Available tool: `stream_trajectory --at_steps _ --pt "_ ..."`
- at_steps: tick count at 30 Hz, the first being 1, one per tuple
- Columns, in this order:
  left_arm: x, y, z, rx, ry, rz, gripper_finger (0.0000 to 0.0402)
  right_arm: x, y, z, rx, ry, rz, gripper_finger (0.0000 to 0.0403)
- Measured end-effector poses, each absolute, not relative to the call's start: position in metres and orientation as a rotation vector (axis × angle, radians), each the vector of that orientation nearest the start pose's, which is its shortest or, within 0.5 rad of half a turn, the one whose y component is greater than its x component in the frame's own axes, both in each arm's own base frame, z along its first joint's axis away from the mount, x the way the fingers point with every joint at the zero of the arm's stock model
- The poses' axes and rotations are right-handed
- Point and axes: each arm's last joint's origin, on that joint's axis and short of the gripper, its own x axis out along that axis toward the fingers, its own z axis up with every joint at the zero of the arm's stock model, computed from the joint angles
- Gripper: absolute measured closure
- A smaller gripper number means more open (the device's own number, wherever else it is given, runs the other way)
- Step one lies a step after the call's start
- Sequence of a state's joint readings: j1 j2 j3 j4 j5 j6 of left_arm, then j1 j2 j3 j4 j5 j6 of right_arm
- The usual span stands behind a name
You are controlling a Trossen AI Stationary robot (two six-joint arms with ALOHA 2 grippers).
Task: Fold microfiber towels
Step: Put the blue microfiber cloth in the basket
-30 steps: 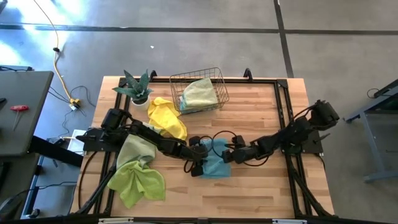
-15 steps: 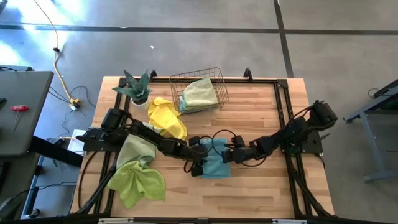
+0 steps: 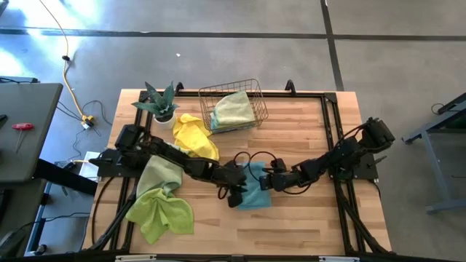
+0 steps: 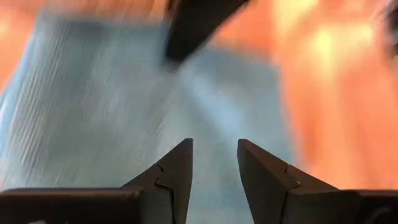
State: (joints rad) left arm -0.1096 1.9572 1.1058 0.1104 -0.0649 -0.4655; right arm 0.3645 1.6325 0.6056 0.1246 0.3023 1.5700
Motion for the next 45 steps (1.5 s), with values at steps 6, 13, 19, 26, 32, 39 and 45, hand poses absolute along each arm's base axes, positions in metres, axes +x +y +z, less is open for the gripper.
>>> stream_trajectory --at_steps 6,13,19,26,32,39,45 --pt "0.387 -0.039 0.183 -0.403 0.677 0.106 0.0284 0.260 0.090 0.127 1.176 0.672 -0.526 0.0402" --pt "0.361 -0.035 0.249 -0.379 0.532 0.150 0.0284 0.271 0.083 0.158 1.085 0.643 -0.417 0.0402" --pt "0.330 -0.027 0.286 -0.322 0.469 0.293 0.0284 0.292 0.063 0.187 0.980 0.601 -0.314 0.0402" --pt "0.310 -0.021 0.293 -0.329 0.515 0.453 0.0284 0.305 0.031 0.219 0.822 0.637 -0.304 0.0403" --pt "0.305 -0.021 0.286 -0.399 0.566 0.512 0.0284 0.319 -0.001 0.267 0.711 0.549 -0.255 0.0403" --pt "0.306 -0.023 0.290 -0.423 0.505 0.554 0.0284 0.325 -0.044 0.323 0.567 0.433 -0.317 0.0403" --pt "0.321 -0.025 0.291 -0.366 0.384 0.585 0.0284 0.324 -0.073 0.339 0.598 0.270 -0.483 0.0403"
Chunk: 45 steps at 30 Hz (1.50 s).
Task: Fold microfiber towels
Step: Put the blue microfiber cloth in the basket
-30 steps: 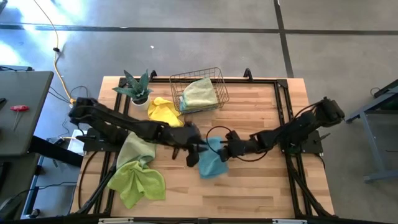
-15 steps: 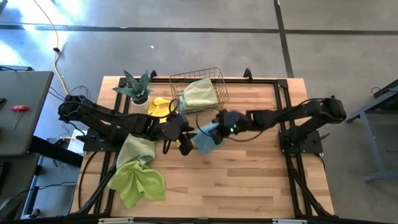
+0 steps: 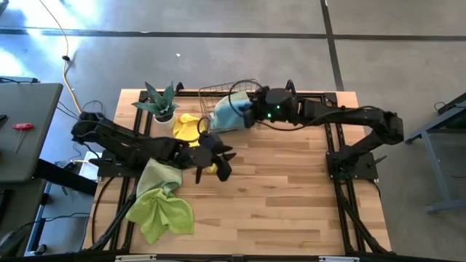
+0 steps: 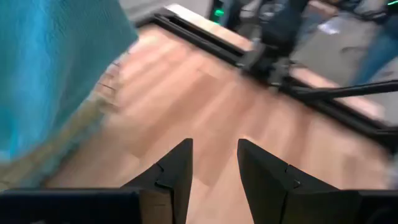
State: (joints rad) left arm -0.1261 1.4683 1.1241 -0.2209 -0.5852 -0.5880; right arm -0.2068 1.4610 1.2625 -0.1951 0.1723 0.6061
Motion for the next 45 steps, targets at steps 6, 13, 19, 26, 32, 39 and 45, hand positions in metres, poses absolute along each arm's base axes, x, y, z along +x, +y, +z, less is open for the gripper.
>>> stream_trajectory --at_steps 6,13,19,26,32,39,45 --pt "0.345 -0.015 0.273 -0.127 0.335 0.736 0.0284 0.327 -0.085 0.356 0.625 0.083 -0.450 0.0403" --pt "0.362 0.015 0.248 -0.098 0.356 0.842 0.0284 0.322 -0.101 0.356 0.692 0.083 -0.431 0.0403" --pt "0.369 0.040 0.227 -0.040 0.426 0.897 0.0284 0.319 -0.113 0.360 0.752 0.056 -0.342 0.0403" --pt "0.367 0.029 0.243 -0.096 0.388 0.769 0.0284 0.306 -0.142 0.355 0.750 0.074 -0.449 0.0403" --pt "0.347 0.002 0.287 -0.120 0.281 0.652 0.0284 0.306 -0.155 0.346 0.745 0.067 -0.574 0.0403" --pt "0.298 -0.010 0.347 0.009 0.178 0.704 0.0284 0.331 -0.162 0.319 0.858 0.007 -0.688 0.0403" --pt "0.244 -0.004 0.389 0.099 0.116 0.744 0.0284 0.352 -0.163 0.295 0.985 -0.113 -0.821 0.0403"
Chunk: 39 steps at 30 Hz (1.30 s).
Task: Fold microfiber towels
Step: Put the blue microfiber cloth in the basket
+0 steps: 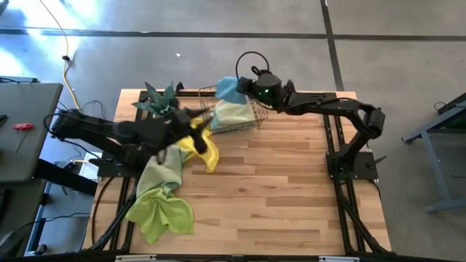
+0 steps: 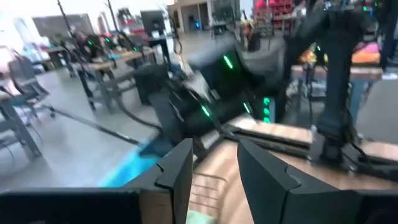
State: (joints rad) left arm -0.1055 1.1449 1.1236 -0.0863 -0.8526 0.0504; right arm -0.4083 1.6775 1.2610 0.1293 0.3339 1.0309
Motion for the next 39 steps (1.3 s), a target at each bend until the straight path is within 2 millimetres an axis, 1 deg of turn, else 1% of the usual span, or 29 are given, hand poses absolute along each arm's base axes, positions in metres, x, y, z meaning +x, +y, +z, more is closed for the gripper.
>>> stream_trajectory --at_steps 5,10,12,14,16,18,20,22,23,27,30,34,39 --pt "0.203 0.001 0.412 0.115 0.072 0.750 0.0284 0.372 -0.161 0.269 1.107 -0.213 -0.881 0.0403" --pt "0.173 0.004 0.417 0.151 0.106 0.747 0.0284 0.388 -0.157 0.247 1.175 -0.307 -0.919 0.0403" --pt "0.165 0.005 0.417 0.159 0.122 0.746 0.0284 0.389 -0.157 0.247 1.200 -0.357 -0.918 0.0403" --pt "0.158 0.005 0.416 0.169 0.144 0.744 0.0284 0.388 -0.160 0.253 1.176 -0.417 -0.924 0.0403" --pt "0.153 0.006 0.414 0.167 0.161 0.743 0.0284 0.386 -0.161 0.256 1.097 -0.419 -0.965 0.0403" --pt "0.150 0.006 0.412 0.165 0.183 0.740 0.0284 0.384 -0.160 0.252 1.065 -0.364 -1.014 0.0403" --pt "0.149 0.006 0.410 0.173 0.202 0.734 0.0284 0.384 -0.159 0.238 1.135 -0.299 -1.059 0.0403" --pt "0.148 0.006 0.409 0.181 0.218 0.732 0.0284 0.385 -0.157 0.224 1.231 -0.246 -1.070 0.0403" --pt "0.148 0.006 0.409 0.183 0.221 0.732 0.0284 0.387 -0.155 0.220 1.254 -0.235 -1.061 0.0403" --pt "0.149 0.007 0.406 0.229 0.262 0.732 0.0284 0.394 -0.147 0.217 1.257 -0.254 -1.031 0.0403" --pt "0.155 0.012 0.399 0.217 0.317 0.771 0.0284 0.395 -0.142 0.213 1.242 -0.218 -1.046 0.0403" --pt "0.167 0.022 0.388 0.173 0.383 0.813 0.0284 0.393 -0.141 0.208 1.262 -0.171 -1.078 0.0403" --pt "0.189 0.028 0.378 0.151 0.427 0.786 0.0284 0.395 -0.136 0.207 1.292 -0.143 -1.049 0.0402"
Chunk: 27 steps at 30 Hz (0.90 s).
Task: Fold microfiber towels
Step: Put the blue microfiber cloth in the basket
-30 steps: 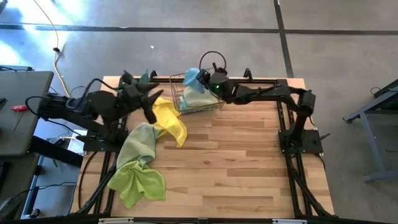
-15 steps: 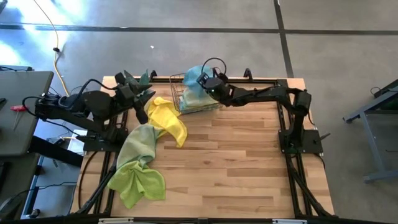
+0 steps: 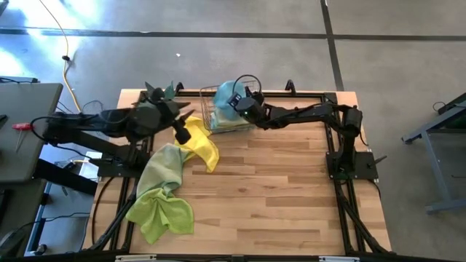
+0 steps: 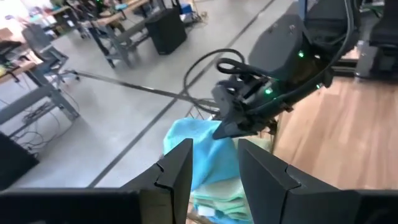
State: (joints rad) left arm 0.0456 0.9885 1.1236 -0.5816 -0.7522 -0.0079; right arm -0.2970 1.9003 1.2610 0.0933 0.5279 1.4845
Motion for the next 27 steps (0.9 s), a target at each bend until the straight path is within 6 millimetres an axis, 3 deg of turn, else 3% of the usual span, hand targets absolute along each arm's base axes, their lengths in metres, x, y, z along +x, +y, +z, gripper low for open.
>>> stream_trajectory --at_steps 6,14,20,24,27 --pt "0.212 0.031 0.364 0.168 0.492 0.777 0.0284 0.397 -0.132 0.207 1.336 -0.106 -1.002 0.0402" --pt "0.254 0.047 0.328 0.168 0.641 0.760 0.0284 0.404 -0.131 0.219 1.382 -0.183 -0.849 0.0402" --pt "0.278 0.060 0.312 0.184 0.649 0.641 0.0310 0.399 -0.133 0.243 1.304 -0.172 -0.733 0.0402" --pt "0.282 0.071 0.298 0.209 0.599 0.535 0.0341 0.389 -0.134 0.266 1.195 -0.169 -0.711 0.0402" --pt "0.280 0.083 0.289 0.176 0.541 0.562 0.0361 0.379 -0.133 0.279 1.128 -0.150 -0.723 0.0402"
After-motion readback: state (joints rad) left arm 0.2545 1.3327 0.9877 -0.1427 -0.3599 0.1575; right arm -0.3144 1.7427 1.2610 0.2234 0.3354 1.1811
